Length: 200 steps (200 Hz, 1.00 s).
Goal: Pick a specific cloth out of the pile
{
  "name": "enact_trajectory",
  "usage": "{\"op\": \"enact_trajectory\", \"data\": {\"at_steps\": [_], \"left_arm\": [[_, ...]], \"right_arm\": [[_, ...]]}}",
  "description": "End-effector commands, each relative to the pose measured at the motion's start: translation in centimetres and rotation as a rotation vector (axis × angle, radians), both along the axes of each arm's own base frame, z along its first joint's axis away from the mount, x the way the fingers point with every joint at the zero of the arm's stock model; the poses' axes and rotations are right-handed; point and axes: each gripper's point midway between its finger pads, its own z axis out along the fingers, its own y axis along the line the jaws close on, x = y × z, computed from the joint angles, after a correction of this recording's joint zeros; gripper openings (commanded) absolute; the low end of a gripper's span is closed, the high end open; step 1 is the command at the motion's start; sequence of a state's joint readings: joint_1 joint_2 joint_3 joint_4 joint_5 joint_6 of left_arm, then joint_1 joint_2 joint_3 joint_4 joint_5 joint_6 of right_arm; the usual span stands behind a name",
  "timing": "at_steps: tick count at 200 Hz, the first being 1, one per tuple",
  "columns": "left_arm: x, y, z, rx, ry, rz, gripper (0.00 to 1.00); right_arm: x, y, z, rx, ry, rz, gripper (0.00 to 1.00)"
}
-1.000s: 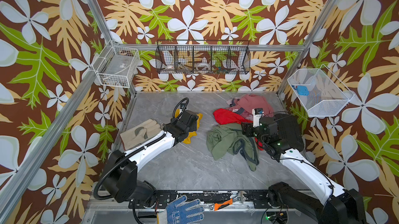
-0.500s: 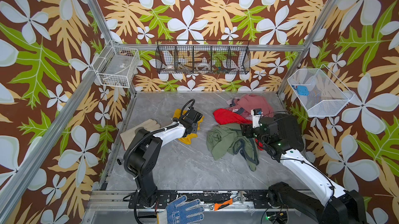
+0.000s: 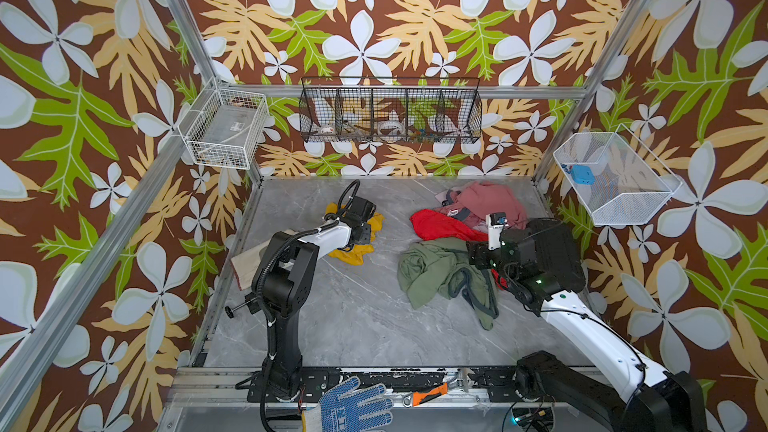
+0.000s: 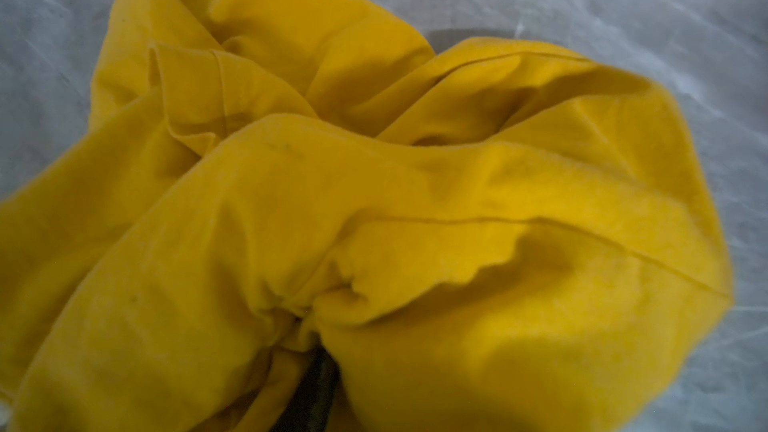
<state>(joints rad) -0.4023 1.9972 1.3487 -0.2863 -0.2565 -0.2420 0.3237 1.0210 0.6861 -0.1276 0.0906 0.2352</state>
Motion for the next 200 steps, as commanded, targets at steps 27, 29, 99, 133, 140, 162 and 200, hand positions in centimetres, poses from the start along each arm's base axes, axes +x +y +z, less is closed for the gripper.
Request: {"op": "enact_trajectory", "data": {"at_steps": [27, 29, 99, 133, 140, 162, 200], "left_arm": [[2.1, 0.4, -0.5, 0.045, 0.014, -0.030, 0.34], [2.2, 0.5, -0.5, 0.046, 0.012, -0.028, 0.34], [1.5, 1.6, 1.1, 0.047, -0.049, 0.004, 0.60], [0.7, 1.7, 4.5, -0.031, -0.156, 0.037, 0.89], [0.5, 1.9, 5.3, -0.041, -0.181, 0.044, 0.93], [-0.5, 2.3, 7.6, -0.073, -0.250, 0.064, 1.00], [-3.4, 3.6, 11.6, -0.099, -0.410, 0.098, 1.00]], "right_arm": [[-0.2, -0.9, 0.4, -0.033, -0.015, -0.037, 0.77], [-0.3, -1.0, 0.4, -0.034, -0.016, -0.036, 0.77], [-0.6, -3.5, 0.6, -0.157, -0.075, -0.081, 0.80], [-0.6, -4.5, 1.4, -0.179, -0.172, -0.107, 0.83], [-0.7, -4.8, 1.6, -0.182, -0.195, -0.118, 0.84], [-0.6, -5.6, 1.6, -0.168, -0.240, -0.148, 0.86], [-0.5, -7.5, 1.5, -0.097, -0.346, -0.222, 0.87]]}}
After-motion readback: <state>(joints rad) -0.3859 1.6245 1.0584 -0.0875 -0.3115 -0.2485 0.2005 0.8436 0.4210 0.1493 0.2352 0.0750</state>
